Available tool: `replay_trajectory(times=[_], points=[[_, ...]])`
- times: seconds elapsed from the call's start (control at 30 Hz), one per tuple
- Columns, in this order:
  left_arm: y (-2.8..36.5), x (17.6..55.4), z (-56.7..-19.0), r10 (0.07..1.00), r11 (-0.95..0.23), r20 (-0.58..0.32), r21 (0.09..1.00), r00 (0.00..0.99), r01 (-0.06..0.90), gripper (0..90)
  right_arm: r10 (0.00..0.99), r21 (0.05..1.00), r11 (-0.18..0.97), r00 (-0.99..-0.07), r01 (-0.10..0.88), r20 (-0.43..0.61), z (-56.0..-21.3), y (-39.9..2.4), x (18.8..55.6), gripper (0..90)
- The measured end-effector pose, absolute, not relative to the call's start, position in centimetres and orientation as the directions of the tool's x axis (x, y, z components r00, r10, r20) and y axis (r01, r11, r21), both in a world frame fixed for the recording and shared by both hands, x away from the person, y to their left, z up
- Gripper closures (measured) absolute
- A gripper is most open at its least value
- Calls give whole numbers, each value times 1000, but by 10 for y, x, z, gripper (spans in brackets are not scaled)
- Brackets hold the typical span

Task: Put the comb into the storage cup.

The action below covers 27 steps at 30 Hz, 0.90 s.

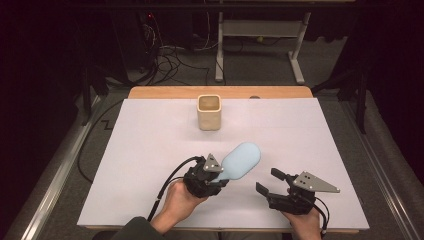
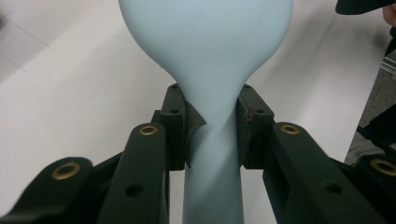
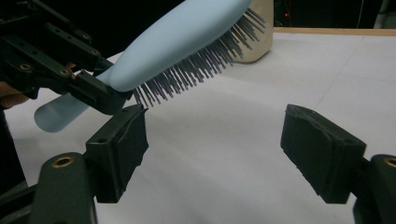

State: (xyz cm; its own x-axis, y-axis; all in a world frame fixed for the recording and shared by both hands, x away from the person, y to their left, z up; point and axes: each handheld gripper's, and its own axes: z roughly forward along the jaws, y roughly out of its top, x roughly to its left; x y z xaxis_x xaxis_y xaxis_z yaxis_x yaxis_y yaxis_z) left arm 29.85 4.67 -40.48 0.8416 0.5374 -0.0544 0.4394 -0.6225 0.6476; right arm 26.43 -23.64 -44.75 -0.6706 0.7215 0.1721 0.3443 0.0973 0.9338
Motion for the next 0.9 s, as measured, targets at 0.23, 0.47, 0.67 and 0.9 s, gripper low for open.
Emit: replay_trajectory(times=[0.23, 0.47, 0.67, 0.9], points=[[40, 298, -407, 531, -621, -58, 652, 845, 435, 691, 708, 925, 101, -680, 366, 192, -448, -228, 270, 224], [37, 298, -408, 523, -619, -61, 658, 850, 429, 691, 693, 919, 96, -688, 384, 215, -448, -221, 275, 220], [32, 298, -409, 519, -619, -64, 660, 852, 427, 691, 677, 914, 91, -698, 395, 234, -448, -216, 279, 216], [29, 298, -410, 518, -616, -68, 662, 853, 427, 691, 661, 907, 67, -700, 415, 271, -448, -214, 284, 213]])
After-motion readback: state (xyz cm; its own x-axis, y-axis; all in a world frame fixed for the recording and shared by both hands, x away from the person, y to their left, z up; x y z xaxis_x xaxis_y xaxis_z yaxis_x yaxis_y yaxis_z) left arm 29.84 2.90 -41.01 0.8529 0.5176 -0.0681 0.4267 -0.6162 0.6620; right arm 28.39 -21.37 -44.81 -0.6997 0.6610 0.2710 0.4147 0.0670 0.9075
